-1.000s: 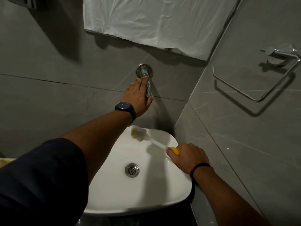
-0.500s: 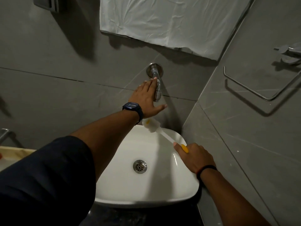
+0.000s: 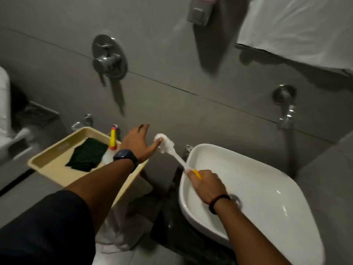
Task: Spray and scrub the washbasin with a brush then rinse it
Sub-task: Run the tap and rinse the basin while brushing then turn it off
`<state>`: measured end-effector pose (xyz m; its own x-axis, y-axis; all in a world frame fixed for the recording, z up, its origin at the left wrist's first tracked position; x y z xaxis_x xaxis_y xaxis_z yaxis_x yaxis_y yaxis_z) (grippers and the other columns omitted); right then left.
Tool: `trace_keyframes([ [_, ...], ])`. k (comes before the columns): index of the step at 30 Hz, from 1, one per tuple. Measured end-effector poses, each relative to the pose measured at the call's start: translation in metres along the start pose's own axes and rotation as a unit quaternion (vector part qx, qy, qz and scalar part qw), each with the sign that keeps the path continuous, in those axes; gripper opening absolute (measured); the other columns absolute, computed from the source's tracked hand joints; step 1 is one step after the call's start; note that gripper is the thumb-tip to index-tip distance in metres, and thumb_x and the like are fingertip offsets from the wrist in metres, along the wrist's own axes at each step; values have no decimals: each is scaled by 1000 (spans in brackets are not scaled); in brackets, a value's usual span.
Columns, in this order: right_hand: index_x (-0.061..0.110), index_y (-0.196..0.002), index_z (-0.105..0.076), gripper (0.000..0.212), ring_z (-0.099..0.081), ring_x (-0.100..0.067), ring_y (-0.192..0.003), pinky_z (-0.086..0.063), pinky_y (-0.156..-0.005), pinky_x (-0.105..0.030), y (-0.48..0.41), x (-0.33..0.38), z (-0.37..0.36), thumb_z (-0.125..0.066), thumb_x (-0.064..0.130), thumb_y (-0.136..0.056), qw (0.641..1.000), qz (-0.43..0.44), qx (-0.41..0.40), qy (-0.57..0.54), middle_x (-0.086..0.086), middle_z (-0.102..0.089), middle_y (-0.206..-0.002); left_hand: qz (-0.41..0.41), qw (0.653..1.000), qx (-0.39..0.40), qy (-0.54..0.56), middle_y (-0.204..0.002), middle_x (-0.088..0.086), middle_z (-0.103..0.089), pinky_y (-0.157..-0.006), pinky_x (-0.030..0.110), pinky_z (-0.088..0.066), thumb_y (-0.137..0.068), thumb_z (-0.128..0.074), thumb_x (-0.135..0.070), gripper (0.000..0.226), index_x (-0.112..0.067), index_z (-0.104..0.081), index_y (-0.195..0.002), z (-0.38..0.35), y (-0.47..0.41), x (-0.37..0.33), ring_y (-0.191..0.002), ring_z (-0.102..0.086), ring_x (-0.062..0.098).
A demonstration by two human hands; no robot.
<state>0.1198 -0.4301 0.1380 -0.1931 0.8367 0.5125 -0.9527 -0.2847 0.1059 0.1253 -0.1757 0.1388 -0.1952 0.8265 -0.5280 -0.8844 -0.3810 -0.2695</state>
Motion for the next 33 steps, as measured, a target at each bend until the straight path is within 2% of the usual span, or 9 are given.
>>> trace_keyframes([
  [4,14,-90,-69,57,-65,-37,-93,-46,-71,-37,-34,77,-90,-40,62,-81,993,84,56,58,-13,-73,-95,101,994,-29,-32,-135,14,-50,-97,47,-43,-80,-47,-67,76,-15,-40,-135,39,6,130,-120,-47,35],
  [7,15,-85,-65,50,-65,-37,-89,-46,-69,-37,-51,129,-159,-41,58,-82,978,154,77,114,-11,-73,-93,157,985,-33,-63,-134,14,-51,-93,45,-46,-81,-48,-63,71,-17,-41,-134,59,17,217,-116,-49,36],
  [10,21,-71,-47,40,-65,-36,-81,-35,-61,-35,-63,165,-218,-39,58,-83,963,204,99,143,-9,-71,-83,199,975,-46,-89,-129,17,-53,-93,46,-43,-85,-48,-56,61,-14,-47,-129,70,27,287,-116,-48,36],
  [12,23,-71,-41,37,-64,-36,-79,-33,-61,-35,-73,185,-254,-36,57,-84,954,224,118,159,-8,-71,-81,236,966,-47,-95,-128,17,-54,-92,46,-43,-87,-46,-53,57,-14,-48,-128,72,32,330,-114,-48,36],
  [15,23,-77,-43,35,-65,-33,-77,-34,-60,-35,-84,201,-296,-33,56,-87,943,244,137,182,-6,-70,-84,260,960,-22,-105,-129,17,-52,-95,46,-42,-88,-46,-50,56,-11,-46,-129,64,36,373,-115,-47,35],
  [20,19,-96,-55,42,-64,-27,-81,-37,-62,-33,-101,198,-336,-31,53,-93,928,264,148,219,-5,-68,-93,216,967,42,-132,-131,17,-49,-100,46,-40,-83,-48,-53,65,-9,-40,-131,40,36,399,-118,-45,33],
  [24,19,-106,-55,44,-57,-25,-91,-46,-76,-37,-112,193,-351,-29,52,-95,913,277,177,242,-6,-62,-102,173,970,90,-146,-141,13,-43,-106,45,-33,-77,-51,-58,76,-13,-35,-136,18,35,401,-128,-38,32],
  [27,20,-108,-56,45,-54,-26,-94,-43,-79,-39,-117,189,-361,-29,53,-94,890,290,217,275,-7,-60,-106,155,969,97,-165,-141,12,-42,-110,46,-26,-74,-50,-63,80,-14,-35,-136,6,39,402,-130,-36,32],
  [33,17,-107,-55,45,-54,-25,-98,-46,-81,-38,-113,182,-367,-34,54,-94,881,265,277,277,-8,-58,-110,142,966,101,-192,-144,12,-40,-112,48,-21,-73,-47,-66,83,-15,-33,-138,1,40,402,-133,-32,32],
])
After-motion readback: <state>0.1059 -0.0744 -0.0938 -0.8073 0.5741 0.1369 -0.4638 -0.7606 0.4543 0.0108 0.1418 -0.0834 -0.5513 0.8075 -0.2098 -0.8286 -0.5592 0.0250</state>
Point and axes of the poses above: each hand's wrist, its own y-axis away from the middle knuckle, its own z-axis out of the back of the hand, x = y × z, the point moved 2 cm from there along -y, towards the middle knuckle
